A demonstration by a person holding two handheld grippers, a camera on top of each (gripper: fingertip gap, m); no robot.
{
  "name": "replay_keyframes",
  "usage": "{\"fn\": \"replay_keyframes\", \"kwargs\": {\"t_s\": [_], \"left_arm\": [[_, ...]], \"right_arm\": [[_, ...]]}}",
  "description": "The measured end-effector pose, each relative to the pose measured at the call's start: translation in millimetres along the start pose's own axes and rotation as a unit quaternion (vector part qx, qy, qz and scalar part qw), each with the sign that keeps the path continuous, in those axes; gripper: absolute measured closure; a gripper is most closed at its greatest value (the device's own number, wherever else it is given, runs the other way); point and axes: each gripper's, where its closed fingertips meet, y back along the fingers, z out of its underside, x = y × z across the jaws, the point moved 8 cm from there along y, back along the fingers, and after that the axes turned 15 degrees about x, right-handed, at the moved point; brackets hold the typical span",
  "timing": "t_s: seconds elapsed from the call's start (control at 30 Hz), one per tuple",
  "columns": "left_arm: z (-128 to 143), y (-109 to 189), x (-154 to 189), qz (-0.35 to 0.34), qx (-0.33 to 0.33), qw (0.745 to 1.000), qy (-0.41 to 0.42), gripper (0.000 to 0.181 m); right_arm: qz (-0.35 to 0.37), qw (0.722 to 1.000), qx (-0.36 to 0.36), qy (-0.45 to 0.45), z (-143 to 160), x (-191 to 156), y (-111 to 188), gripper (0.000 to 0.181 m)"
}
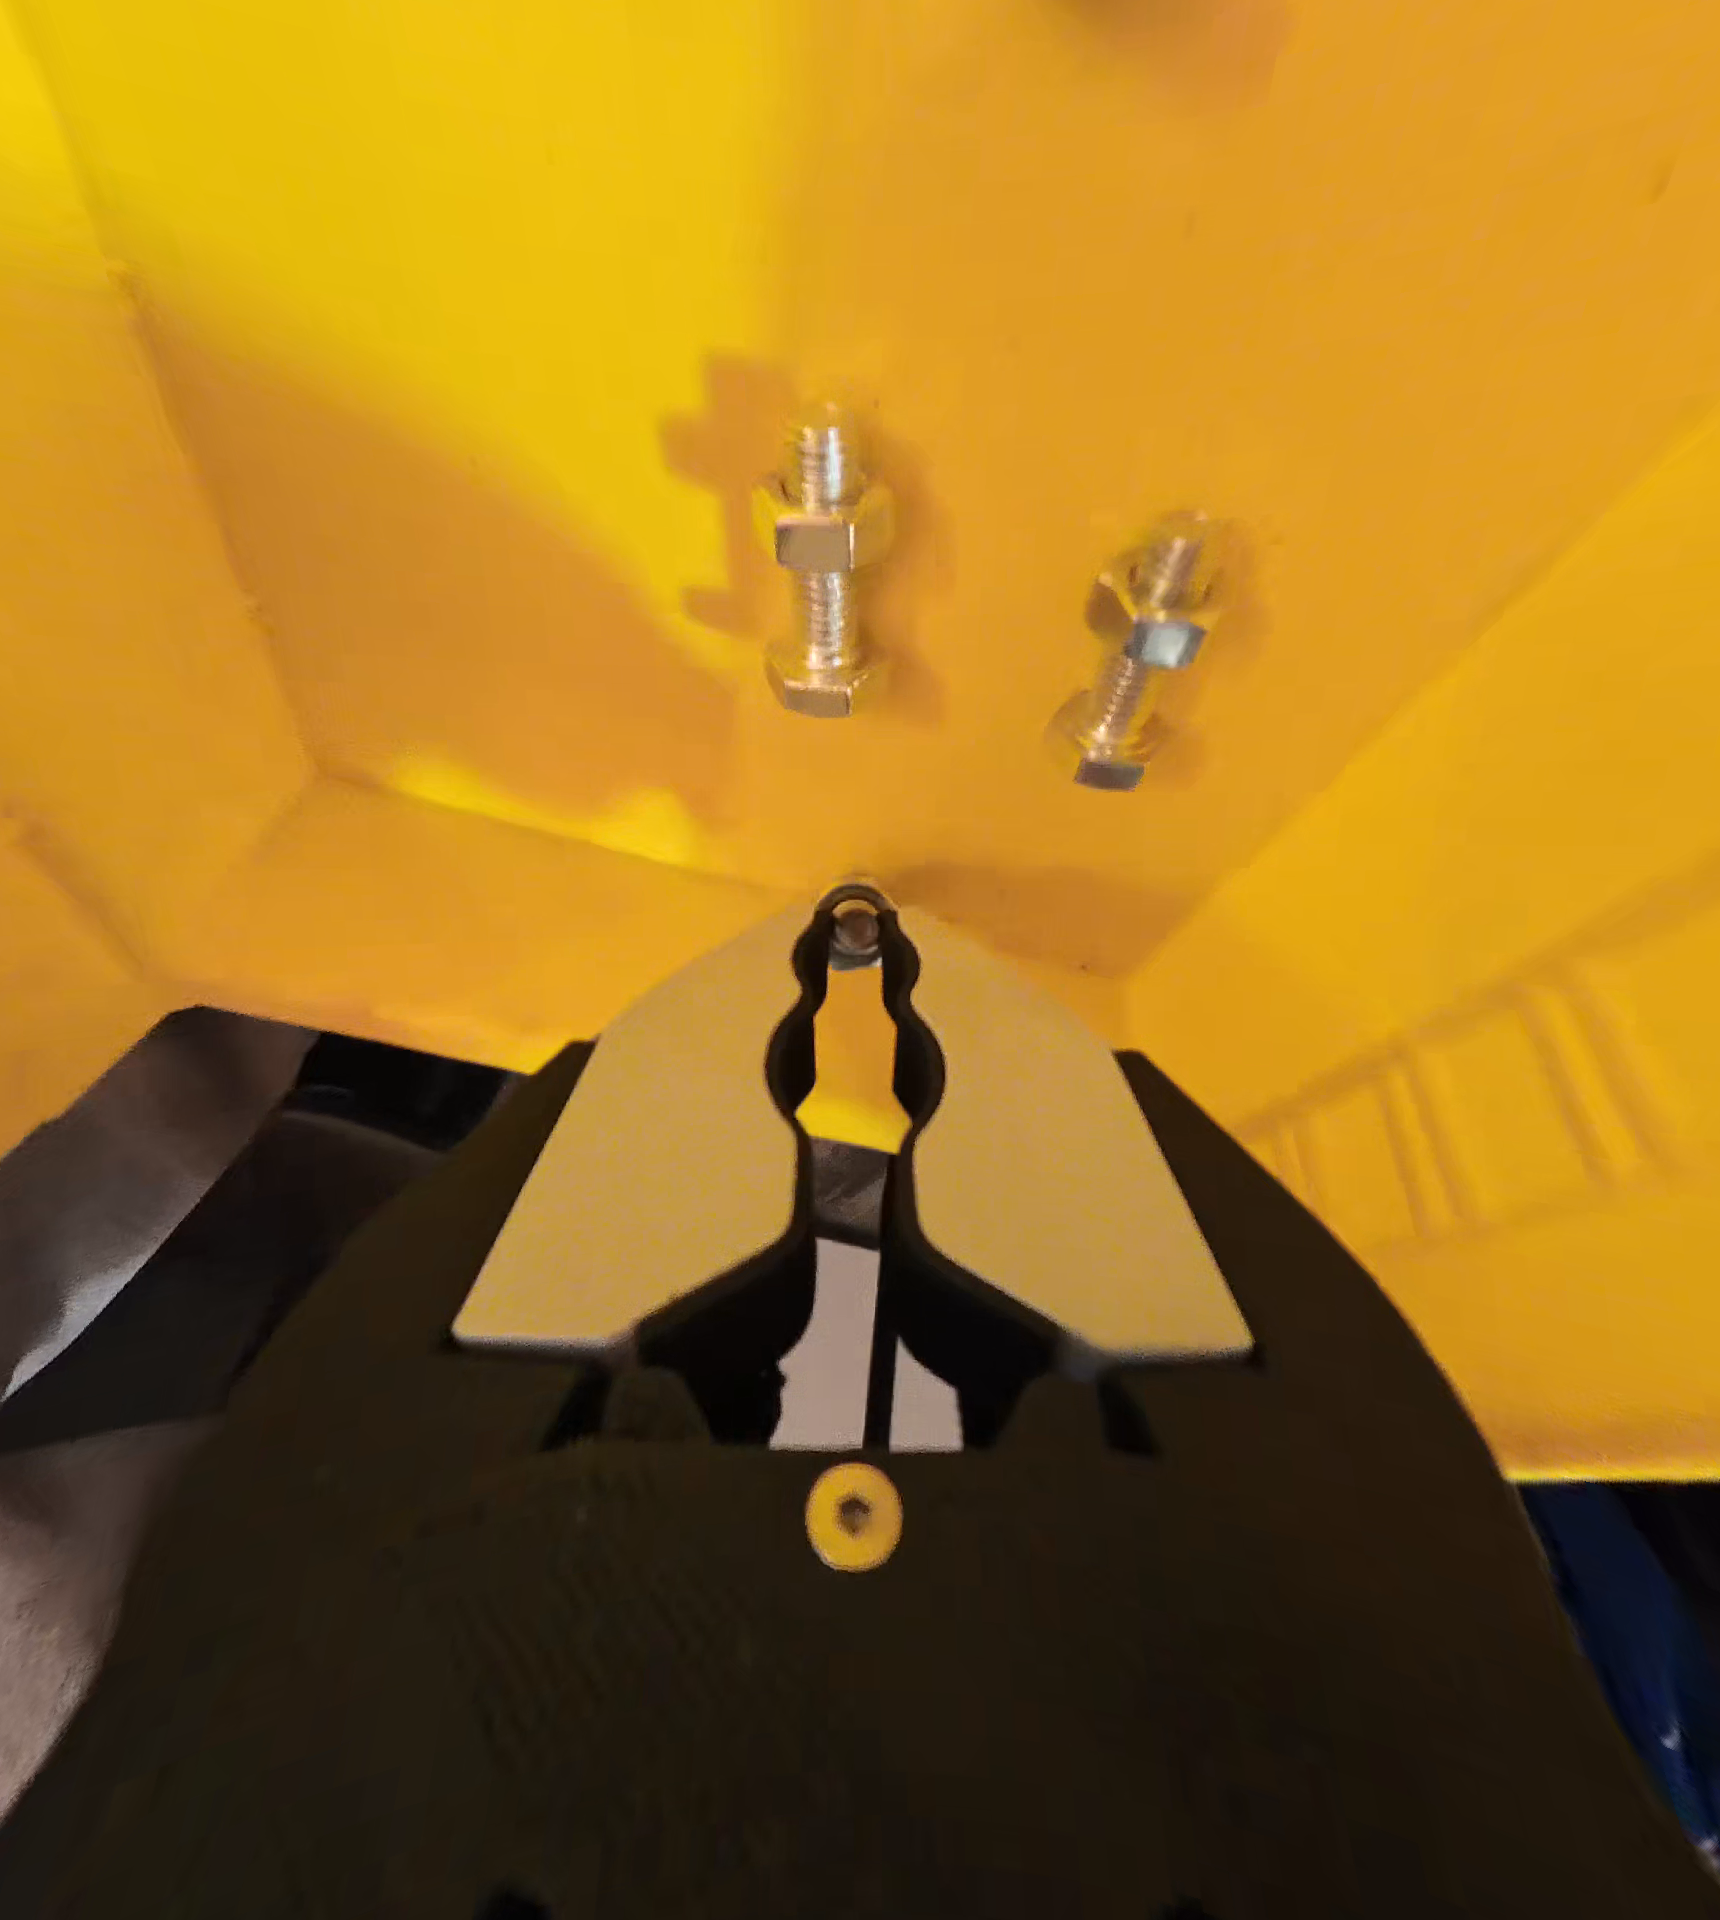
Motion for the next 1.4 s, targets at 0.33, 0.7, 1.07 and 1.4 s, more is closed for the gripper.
{"fn": "replay_keyframes", "kwargs": {"t_s": [0.33,0.7,1.07,1.4], "left_arm": [[0,-1,1,0.004,-0.004,1.0,-0.008,0.158],[0,0,-2,0.003,0.002,1.0,0.005,0.158],[-1,-2,-8,-0.065,0.006,0.998,0.023,0.158],[2,-4,-11,-0.104,-0.001,0.994,0.025,0.158]], "right_arm": [[0.018,0.999,-0.009,0.025,-17,-1,-20,0.169],[-0.055,0.913,0.4,0.06,-17,-63,85,0.172],[-0.095,0.621,0.755,0.188,-2,-236,23,0.156],[-0.046,0.638,0.741,0.205,3,-234,16,0.181]]}}
